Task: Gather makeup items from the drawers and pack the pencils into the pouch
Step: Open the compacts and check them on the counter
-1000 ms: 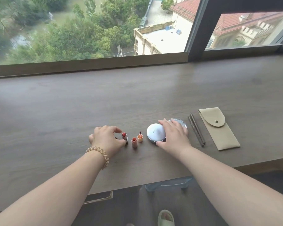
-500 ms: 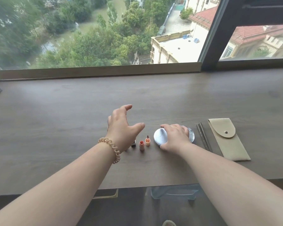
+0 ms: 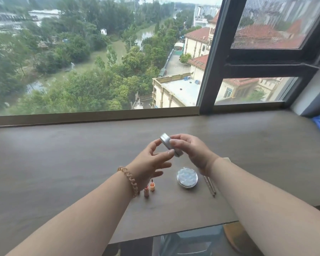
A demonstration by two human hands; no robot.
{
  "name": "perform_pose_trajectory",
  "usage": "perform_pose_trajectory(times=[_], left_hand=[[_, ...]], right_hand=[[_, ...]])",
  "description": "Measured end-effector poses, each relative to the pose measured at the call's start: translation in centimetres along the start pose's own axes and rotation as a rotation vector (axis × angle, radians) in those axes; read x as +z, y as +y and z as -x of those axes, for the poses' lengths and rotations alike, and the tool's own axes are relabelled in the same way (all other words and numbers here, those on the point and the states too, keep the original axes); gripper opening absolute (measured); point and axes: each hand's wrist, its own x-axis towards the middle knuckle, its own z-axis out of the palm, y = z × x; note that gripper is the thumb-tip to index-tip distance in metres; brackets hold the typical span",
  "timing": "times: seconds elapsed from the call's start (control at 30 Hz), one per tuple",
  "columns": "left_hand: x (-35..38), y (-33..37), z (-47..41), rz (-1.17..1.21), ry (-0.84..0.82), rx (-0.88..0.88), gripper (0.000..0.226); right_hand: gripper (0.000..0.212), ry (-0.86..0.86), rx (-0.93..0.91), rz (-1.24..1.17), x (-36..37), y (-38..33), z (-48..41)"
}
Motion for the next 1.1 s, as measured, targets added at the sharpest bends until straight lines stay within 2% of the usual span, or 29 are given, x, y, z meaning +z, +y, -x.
perform_pose_trajectory(times=[0.17,0.3,0.37,0.47,0.5,0.7,0.83,0.9,0.97,1.0,1.1], left_hand=[[0.2,0.1,0.6,0.143,-0.055,0.059,0.073],[0.0,-0.6,0.8,0.167,-0.062,0.053,0.061],[-0.1,-1.0,0.9,0.153,-0.097,0.029,0.062],[0.1,-1.5,1.0,0.146,-0.145,-0.017,0.058],[0.4,-1.7,1.1,0.159,-0.154,-0.031,0.053],[1.7,-2.1,1.0,0.145,-0.185,-0.058,0.048],[3.8,-1.7,0.2,0.114,-0.101,-0.009,0.039],[5.0,-1.7,-0.4,0.13,-0.051,0.01,0.043],[6.3,-1.6,-1.0,0.151,-0.022,0.006,0.053],[7.1,-1.6,-1.4,0.157,-0.005,-0.001,0.056],[8.9,-1.5,-2.5,0.151,0.041,-0.011,0.05]], right_hand=[[0.05,-0.025,-0.032,0.059,0.3,-0.4,1.0],[0.045,-0.024,-0.053,0.089,0.5,-0.4,2.1],[0.036,-0.011,-0.04,0.07,0.4,0.2,2.6],[0.068,0.0,-0.03,0.151,-0.1,1.3,3.2],[0.072,-0.005,-0.031,0.165,-0.2,1.4,3.4],[0.064,-0.036,-0.038,0.039,-1.5,1.1,3.4],[0.056,-0.081,-0.044,0.048,-3.7,1.3,2.8],[0.051,-0.132,-0.055,0.052,-4.7,1.3,2.8],[0.05,-0.172,-0.094,0.138,-5.8,1.1,2.9],[0.052,-0.187,-0.131,0.257,-6.6,0.9,3.0],[0.059,-0.227,-0.28,0.824,-8.8,0.6,2.5]])
